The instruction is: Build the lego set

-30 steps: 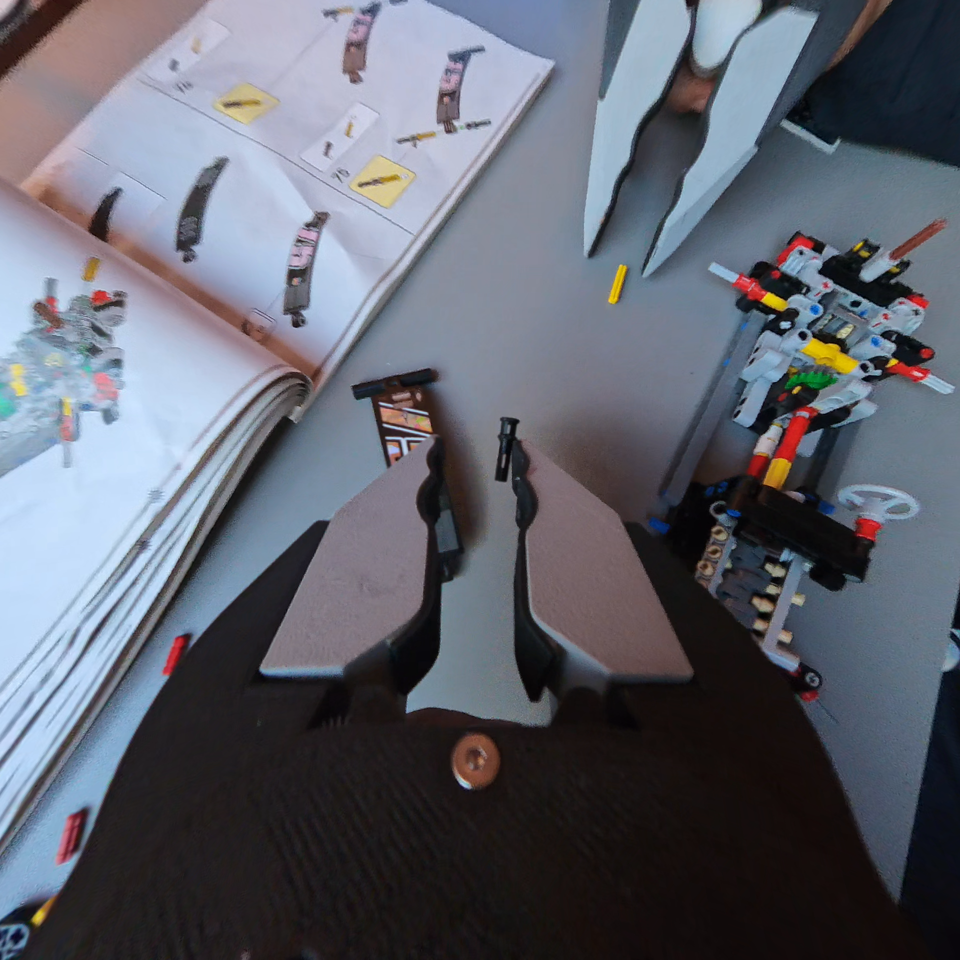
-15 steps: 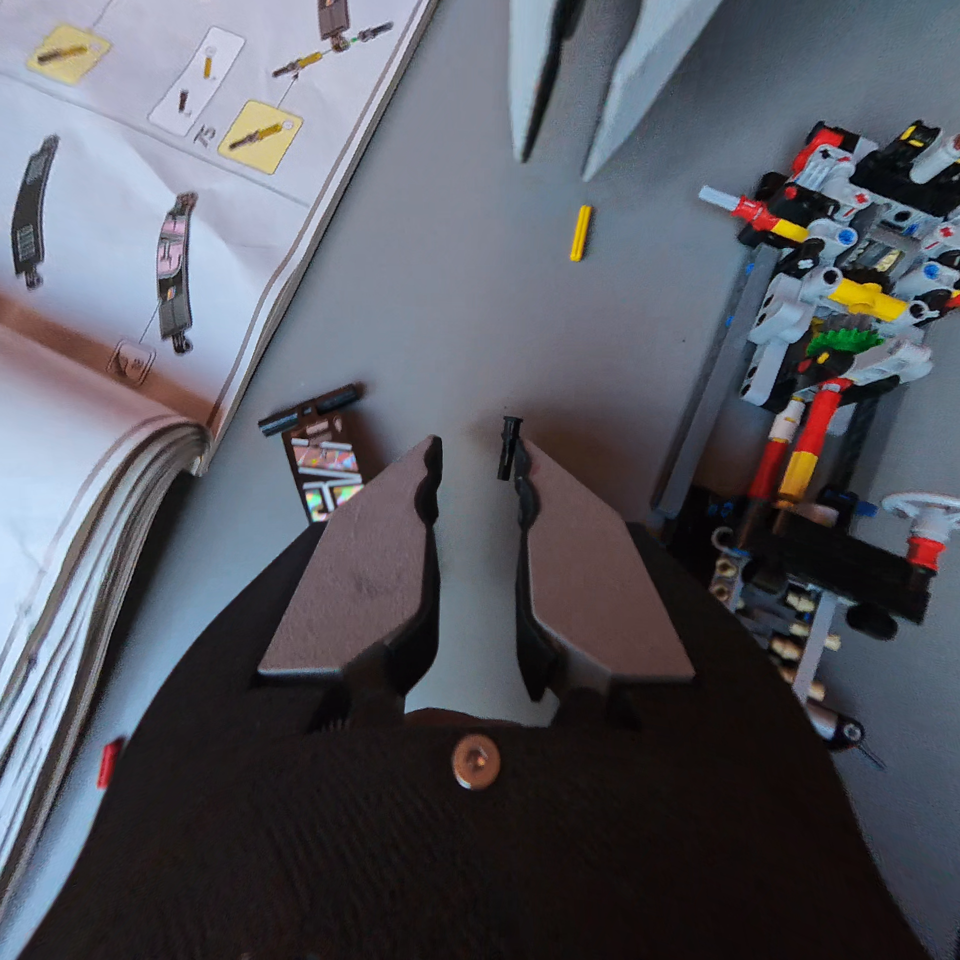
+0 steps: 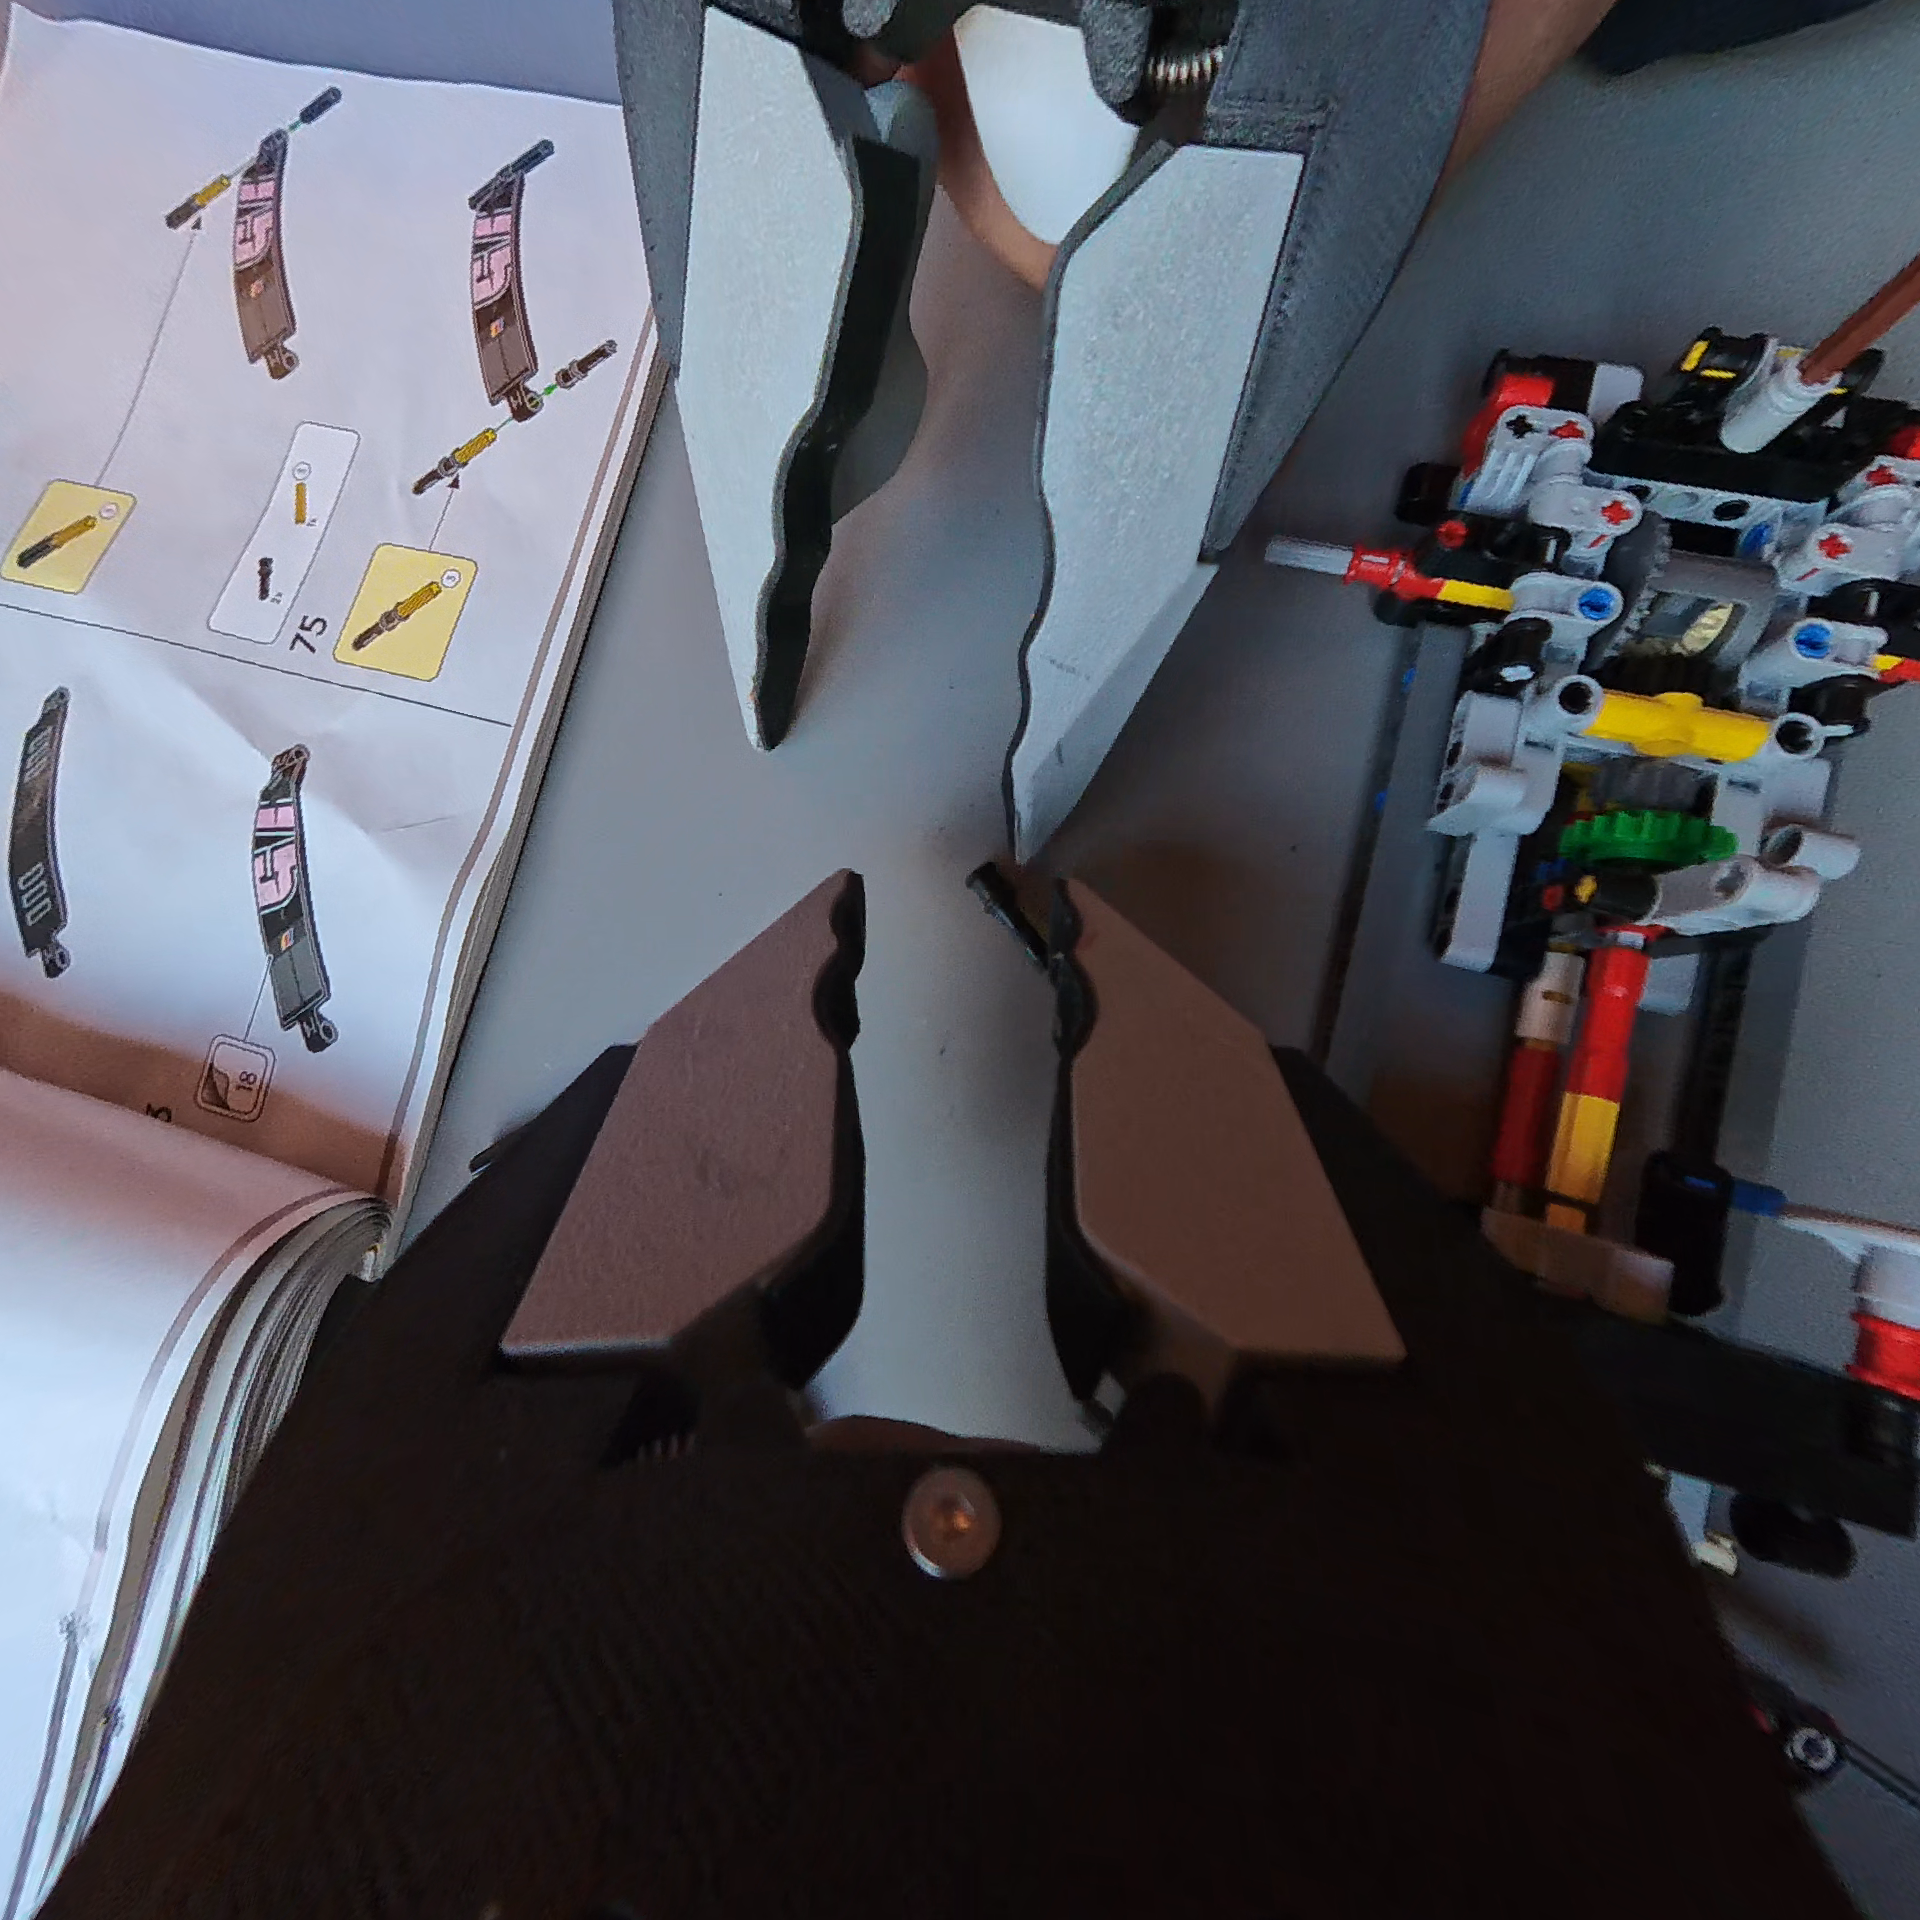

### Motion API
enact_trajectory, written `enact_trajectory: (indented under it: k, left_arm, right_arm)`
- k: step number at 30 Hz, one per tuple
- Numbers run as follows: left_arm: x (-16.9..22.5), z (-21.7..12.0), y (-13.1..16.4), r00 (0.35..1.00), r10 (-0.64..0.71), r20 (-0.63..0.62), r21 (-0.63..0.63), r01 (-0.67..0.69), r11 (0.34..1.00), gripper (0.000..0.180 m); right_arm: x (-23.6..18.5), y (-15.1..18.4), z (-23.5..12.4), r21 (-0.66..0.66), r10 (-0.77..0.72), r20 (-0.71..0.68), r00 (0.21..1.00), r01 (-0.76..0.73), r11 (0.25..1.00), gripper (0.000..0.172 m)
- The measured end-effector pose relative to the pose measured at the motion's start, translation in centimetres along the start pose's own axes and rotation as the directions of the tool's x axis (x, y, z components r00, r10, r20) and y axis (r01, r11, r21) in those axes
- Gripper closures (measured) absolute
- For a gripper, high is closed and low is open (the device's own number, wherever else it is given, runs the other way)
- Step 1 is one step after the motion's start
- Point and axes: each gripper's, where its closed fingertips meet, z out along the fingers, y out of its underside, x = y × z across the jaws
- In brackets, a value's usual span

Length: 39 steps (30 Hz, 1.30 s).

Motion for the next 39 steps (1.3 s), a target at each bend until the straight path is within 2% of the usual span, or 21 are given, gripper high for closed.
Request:
enact_trajectory:
  k: [2, 5, 7, 9, 11, 15, 18, 20, 21, 22, 23, 28, 29, 31, 32, 36, 39]
  left_arm:
    - [-0.5, -0.5, 0.2, 1.0, 0.0, 0.022, -0.007, 0.0, 1.0, 0.144]
    - [-2.2, -3.1, 0.9, 0.996, -0.012, 0.088, -0.012, 0.013, 1.0, 0.143]
    - [-5.4, -5.9, 2.6, 0.976, -0.015, 0.219, -0.067, 0.03, 0.997, 0.143]
    - [-9.3, -9.0, 5.0, 0.928, -0.007, 0.373, -0.14, 0.064, 0.988, 0.143]
    - [-12.2, -11.0, 7.7, 0.881, 0.005, 0.474, -0.21, 0.108, 0.972, 0.14]
    - [-13.9, -10.6, 11.0, 0.858, -0.084, 0.506, -0.217, 0.22, 0.951, 0.126]
    - [-15.5, -10.0, 11.5, 0.797, 0.013, 0.604, -0.256, 0.179, 0.95, 0.118]
    - [-16.7, -9.6, 12.5, 0.75, 0.106, 0.653, -0.331, 0.157, 0.931, 0.112]
    - [-16.9, -9.3, 12.7, 0.744, 0.136, 0.654, -0.355, 0.143, 0.924, 0.123]
    - [-17.0, -9.3, 12.7, 0.74, 0.158, 0.654, -0.363, 0.124, 0.923, 0.125]
    - [-17.4, -9.7, 12.9, 0.72, 0.174, 0.672, -0.377, 0.131, 0.917, 0.121]
    - [-18.5, -10.7, 14.4, 0.692, 0.193, 0.696, -0.427, 0.182, 0.886, 0.123]
    - [-18.5, -10.6, 14.3, 0.693, 0.194, 0.695, -0.423, 0.176, 0.889, 0.134]
    - [-18.2, -10.3, 14.0, 0.701, 0.229, 0.676, -0.441, 0.135, 0.887, 0.175]
    - [-18.4, -10.5, 14.0, 0.68, 0.277, 0.679, -0.471, 0.114, 0.875, 0.18]
    - [-18.6, -11.3, 13.2, 0.613, 0.501, 0.611, -0.637, 0.005, 0.771, 0.18]
    - [-18.6, -12.8, 10.9, 0.568, 0.641, 0.516, -0.739, -0.084, 0.668, 0.18]
  right_arm:
    - [0.3, -0.2, -0.3, 0.017, 0.007, -0.005, 1.0, -0.007, 1.0, 0.12]
    - [0.7, -0.6, -1.1, 0.068, 0.041, 0.004, 0.999, -0.041, 0.997, 0.122]
    - [1.1, -0.8, -1.5, 0.1, 0.071, 0.015, 0.997, -0.072, 0.992, 0.124]
    - [1.5, -0.9, -1.7, 0.122, 0.099, 0.024, 0.995, -0.101, 0.987, 0.126]
    - [1.6, -1.0, -1.7, 0.134, 0.118, 0.041, 0.992, -0.123, 0.983, 0.126]
    - [1.8, -1.1, -1.9, 0.146, 0.132, 0.048, 0.99, -0.138, 0.98, 0.127]
    - [1.8, -1.2, -2.0, 0.156, 0.136, 0.052, 0.989, -0.142, 0.977, 0.127]
    - [1.8, -1.2, -2.1, 0.16, 0.14, 0.058, 0.988, -0.148, 0.976, 0.127]
    - [1.8, -1.2, -2.1, 0.163, 0.141, 0.059, 0.988, -0.149, 0.975, 0.127]
    - [1.8, -1.2, -2.2, 0.166, 0.14, 0.059, 0.988, -0.148, 0.975, 0.127]
    - [1.9, -1.2, -2.4, 0.17, 0.14, 0.058, 0.989, -0.148, 0.974, 0.127]
    - [1.8, -1.2, -2.7, 0.182, 0.15, 0.081, 0.985, -0.163, 0.97, 0.129]
    - [1.8, -1.1, -2.8, 0.181, 0.149, 0.082, 0.985, -0.162, 0.97, 0.129]
    - [1.8, -1.1, -2.9, 0.18, 0.143, 0.078, 0.987, -0.155, 0.971, 0.13]
    - [1.8, -1.1, -3.0, 0.181, 0.139, 0.076, 0.987, -0.151, 0.972, 0.13]
    - [1.8, -1.0, -3.2, 0.181, 0.123, 0.067, 0.99, -0.134, 0.974, 0.132]
    - [1.9, -0.8, -3.1, 0.175, 0.128, 0.069, 0.989, -0.138, 0.975, 0.132]
